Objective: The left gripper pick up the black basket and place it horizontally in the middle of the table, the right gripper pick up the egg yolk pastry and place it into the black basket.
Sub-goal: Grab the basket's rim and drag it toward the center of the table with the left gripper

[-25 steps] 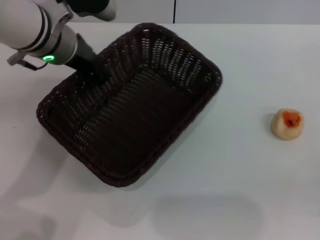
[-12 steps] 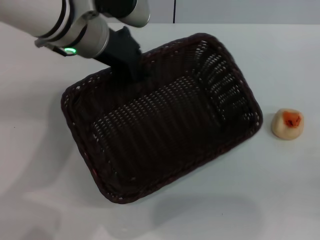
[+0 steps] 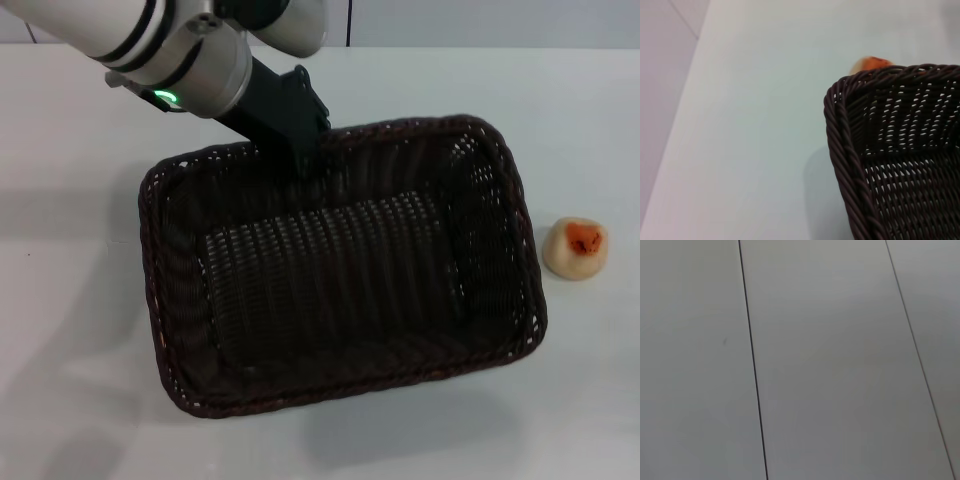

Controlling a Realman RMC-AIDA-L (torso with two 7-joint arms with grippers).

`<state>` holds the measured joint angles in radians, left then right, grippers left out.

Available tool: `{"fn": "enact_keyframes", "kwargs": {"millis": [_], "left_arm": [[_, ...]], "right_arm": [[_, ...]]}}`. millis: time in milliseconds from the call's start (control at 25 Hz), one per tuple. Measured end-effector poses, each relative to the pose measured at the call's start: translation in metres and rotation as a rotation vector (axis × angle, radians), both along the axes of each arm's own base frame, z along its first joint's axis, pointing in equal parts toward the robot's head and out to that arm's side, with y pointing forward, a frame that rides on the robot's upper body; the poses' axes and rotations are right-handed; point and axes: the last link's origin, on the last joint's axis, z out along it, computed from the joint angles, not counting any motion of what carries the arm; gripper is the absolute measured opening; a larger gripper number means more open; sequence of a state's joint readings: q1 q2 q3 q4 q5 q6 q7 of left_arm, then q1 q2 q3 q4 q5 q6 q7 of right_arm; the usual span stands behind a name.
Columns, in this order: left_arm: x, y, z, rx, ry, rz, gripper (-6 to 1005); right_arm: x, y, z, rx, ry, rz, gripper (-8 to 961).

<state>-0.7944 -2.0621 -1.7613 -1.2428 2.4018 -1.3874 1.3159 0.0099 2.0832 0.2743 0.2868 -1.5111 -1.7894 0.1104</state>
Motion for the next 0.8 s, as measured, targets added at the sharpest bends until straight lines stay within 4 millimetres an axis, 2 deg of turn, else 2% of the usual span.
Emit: {"fn": "enact_keyframes", "kwargs": {"millis": [320,800], "left_arm": [[0.004,-0.007,-0.012,-0.072,0.012,-0.015,203],[0.015,-0.012,-0.031,-0.129,0.002,-0.033,282]], "right_arm": [[0.000,0.001,0.000,0.001,0.000,0.003,805],[-0.001,0.001,0.000,0.001,-0.001,0.004,796]]}}
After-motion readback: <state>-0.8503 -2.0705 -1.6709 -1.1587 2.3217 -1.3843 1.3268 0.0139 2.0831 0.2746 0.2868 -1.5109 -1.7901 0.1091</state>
